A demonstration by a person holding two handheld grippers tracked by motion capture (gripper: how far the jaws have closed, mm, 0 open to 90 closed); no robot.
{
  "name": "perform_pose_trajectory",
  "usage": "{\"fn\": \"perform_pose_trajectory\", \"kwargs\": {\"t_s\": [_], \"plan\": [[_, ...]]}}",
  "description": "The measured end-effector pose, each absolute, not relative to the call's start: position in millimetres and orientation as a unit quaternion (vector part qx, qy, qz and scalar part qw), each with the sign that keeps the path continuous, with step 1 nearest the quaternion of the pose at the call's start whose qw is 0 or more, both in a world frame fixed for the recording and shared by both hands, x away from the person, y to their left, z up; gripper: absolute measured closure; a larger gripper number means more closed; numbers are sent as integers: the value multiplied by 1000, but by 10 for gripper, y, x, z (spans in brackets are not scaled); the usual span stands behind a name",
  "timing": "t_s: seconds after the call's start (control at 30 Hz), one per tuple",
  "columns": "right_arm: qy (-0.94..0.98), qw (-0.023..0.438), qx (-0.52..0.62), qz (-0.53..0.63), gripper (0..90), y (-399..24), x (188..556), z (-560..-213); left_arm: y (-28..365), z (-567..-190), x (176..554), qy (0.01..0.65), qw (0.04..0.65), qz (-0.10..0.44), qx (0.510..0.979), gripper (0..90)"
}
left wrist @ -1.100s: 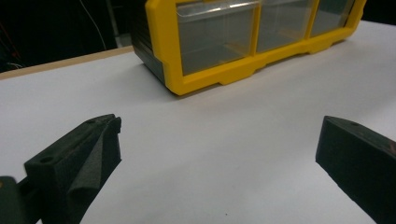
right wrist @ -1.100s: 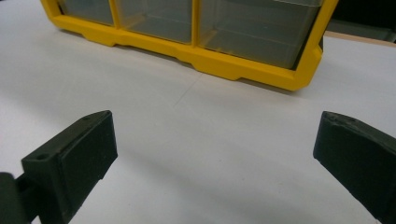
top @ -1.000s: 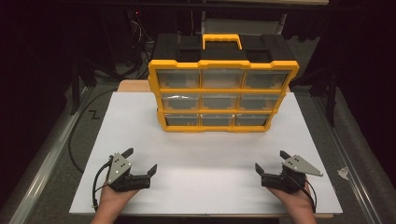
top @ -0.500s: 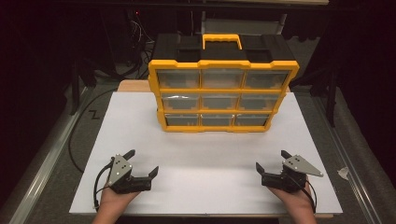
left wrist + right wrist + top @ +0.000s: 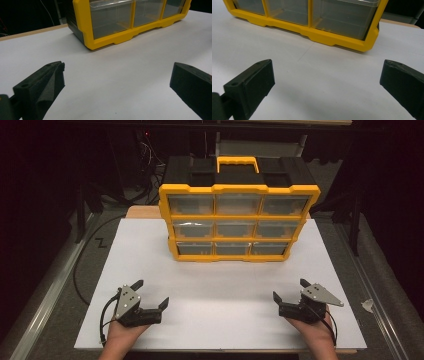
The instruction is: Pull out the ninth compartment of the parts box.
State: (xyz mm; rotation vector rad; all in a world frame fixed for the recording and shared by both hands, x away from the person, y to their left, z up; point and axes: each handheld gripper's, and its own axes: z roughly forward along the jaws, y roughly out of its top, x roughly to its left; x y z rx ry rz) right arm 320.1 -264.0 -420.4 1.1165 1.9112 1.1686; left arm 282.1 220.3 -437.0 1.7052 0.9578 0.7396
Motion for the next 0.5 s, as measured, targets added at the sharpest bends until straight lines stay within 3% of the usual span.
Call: {"fn": "perform_pose_trajectory", "kwargs": {"t_s": [0.5], "plan": [[722,322,435,431,9,-2560,3462,-4220,2182,-4374,2832,386,503,307,710,3]]}}
